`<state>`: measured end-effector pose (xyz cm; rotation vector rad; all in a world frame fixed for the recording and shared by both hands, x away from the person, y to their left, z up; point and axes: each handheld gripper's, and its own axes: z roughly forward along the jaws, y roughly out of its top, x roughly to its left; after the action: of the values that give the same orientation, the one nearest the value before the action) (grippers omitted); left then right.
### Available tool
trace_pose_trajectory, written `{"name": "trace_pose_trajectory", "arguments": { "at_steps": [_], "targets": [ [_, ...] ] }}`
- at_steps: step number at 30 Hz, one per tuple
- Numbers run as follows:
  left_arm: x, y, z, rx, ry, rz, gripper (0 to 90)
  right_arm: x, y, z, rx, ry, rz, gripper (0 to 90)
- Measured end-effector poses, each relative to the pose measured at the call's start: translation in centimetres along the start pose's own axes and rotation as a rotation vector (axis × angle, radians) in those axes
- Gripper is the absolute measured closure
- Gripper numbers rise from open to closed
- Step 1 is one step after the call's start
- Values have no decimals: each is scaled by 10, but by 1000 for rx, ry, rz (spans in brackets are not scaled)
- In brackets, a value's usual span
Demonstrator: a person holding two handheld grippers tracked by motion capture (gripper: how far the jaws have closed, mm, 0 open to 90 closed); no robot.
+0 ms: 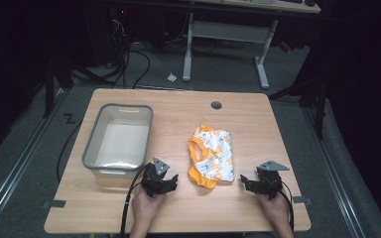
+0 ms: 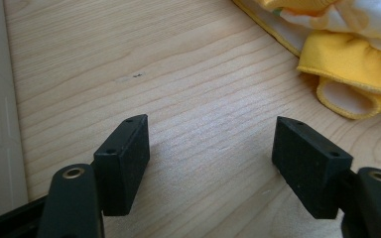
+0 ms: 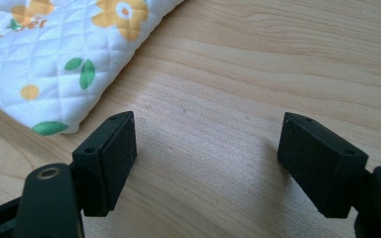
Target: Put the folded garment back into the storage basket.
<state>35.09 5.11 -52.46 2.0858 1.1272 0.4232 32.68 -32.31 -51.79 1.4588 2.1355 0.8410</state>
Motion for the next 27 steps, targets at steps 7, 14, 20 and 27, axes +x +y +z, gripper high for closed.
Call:
{"name": "trace_pose_trajectory", "arguments": {
  "at_steps": [7, 14, 20, 27],
  "targets": [
    [0, 0, 0, 1, 1, 2, 309, 0, 0, 0, 0, 0, 0, 235],
    [-2, 0, 0, 0, 8, 1, 304, 0, 0, 0, 0, 0, 1, 235],
    [-2, -1, 0, 4, 7, 3, 294, 0, 0, 0, 0, 0, 1, 235],
    [-3, -1, -1, 6, 17, -7, 285, 0, 0, 0, 0, 0, 0, 235]
  ]
}}
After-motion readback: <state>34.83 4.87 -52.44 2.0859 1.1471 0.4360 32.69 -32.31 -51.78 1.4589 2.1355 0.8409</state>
